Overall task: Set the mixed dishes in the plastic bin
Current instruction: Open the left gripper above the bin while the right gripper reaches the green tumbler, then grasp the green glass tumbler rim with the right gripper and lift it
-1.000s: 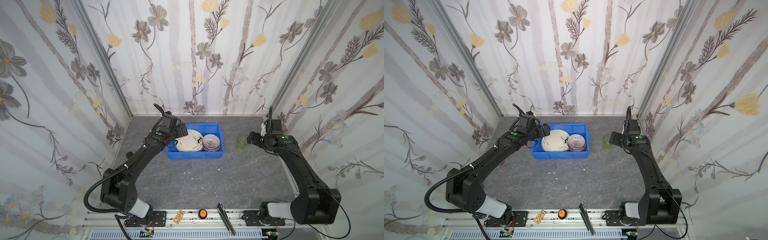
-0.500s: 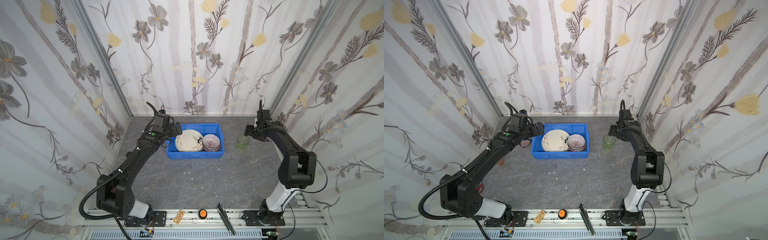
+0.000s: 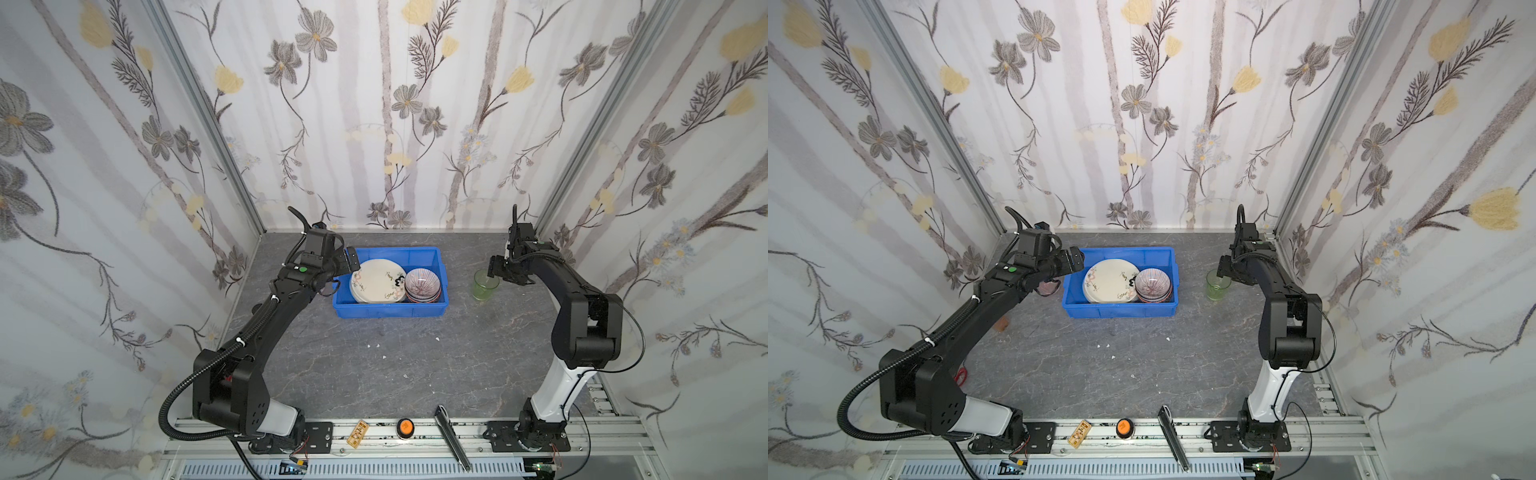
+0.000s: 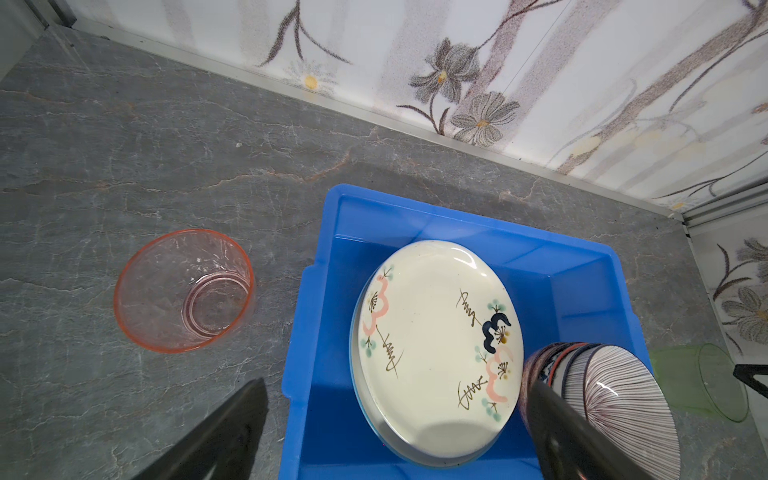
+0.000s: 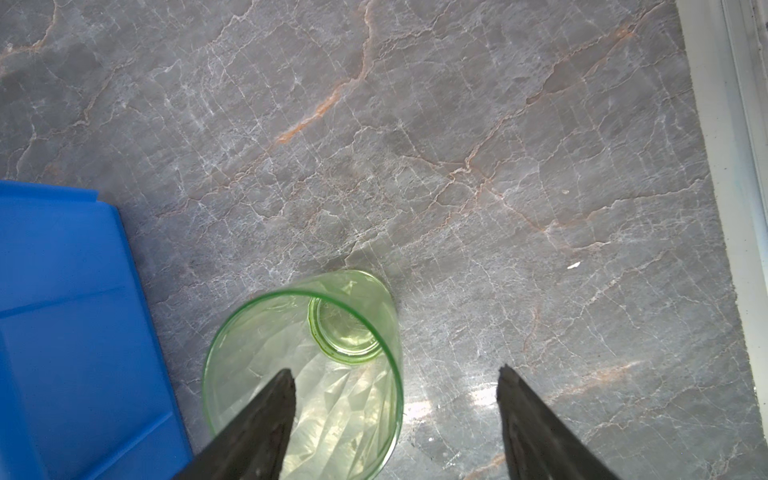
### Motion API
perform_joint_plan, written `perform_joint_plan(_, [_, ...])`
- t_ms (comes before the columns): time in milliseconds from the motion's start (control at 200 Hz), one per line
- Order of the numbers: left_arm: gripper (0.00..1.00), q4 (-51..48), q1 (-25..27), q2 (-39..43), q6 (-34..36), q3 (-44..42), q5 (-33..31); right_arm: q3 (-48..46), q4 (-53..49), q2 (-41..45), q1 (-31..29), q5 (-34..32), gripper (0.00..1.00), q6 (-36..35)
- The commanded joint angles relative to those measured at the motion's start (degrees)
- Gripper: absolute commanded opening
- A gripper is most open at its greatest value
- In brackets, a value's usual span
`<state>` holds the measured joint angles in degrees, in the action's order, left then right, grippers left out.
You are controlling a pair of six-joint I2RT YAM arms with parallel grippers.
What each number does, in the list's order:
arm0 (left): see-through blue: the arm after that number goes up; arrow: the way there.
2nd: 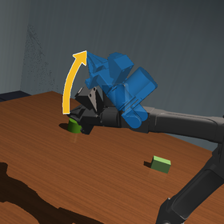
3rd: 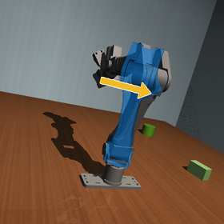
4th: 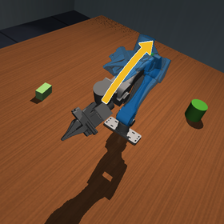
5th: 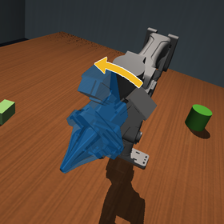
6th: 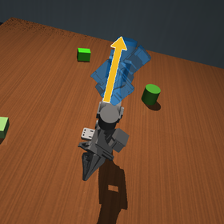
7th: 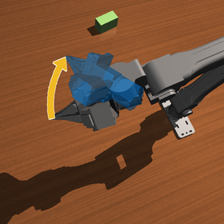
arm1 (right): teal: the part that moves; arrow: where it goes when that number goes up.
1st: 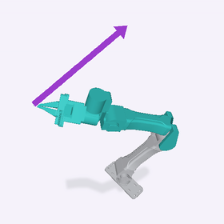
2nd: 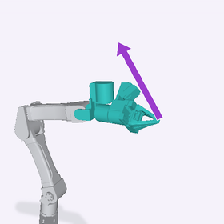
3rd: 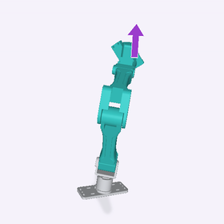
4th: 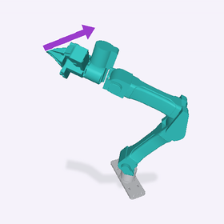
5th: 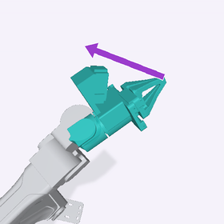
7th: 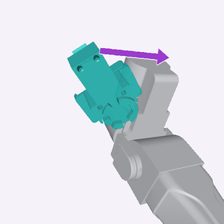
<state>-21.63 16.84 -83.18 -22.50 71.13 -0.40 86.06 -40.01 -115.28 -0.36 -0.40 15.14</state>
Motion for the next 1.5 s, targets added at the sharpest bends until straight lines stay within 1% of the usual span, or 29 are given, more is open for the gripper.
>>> perform_joint_plan(0, [1.00, 0.36, -0.23, -0.29, 0.22, -0.10, -0.59, -0.28, 0.79, -0.56, 0.00, -0.65, 0.73, -1.51])
perform_joint_plan(170, [1.00, 0.36, -0.30, -1.10, 0.18, -0.21, -0.26, -0.97, 1.21, -0.70, 0.01, 0.18, 0.70, -1.61])
perform_joint_plan(285, [1.00, 0.36, -0.37, -1.54, 0.18, -0.25, -0.25, -1.42, 1.46, -0.66, 0.01, 0.40, 0.62, -1.60])
perform_joint_plan(570, [1.00, 0.36, -0.33, -2.38, 0.35, -0.34, 0.05, -1.60, 2.05, -1.65, 0.01, 0.50, 0.52, -1.53])
perform_joint_plan(1084, [1.00, 0.27, -0.59, -2.65, 0.68, -0.38, -0.38, -0.79, 2.57, -3.46, 0.01, 1.29, 0.22, -1.60])
perform_joint_plan(1494, [1.00, 0.18, -0.89, -3.71, 0.70, -0.29, 0.38, -1.16, 2.42, -2.84, -0.18, 0.36, 0.04, -1.95])
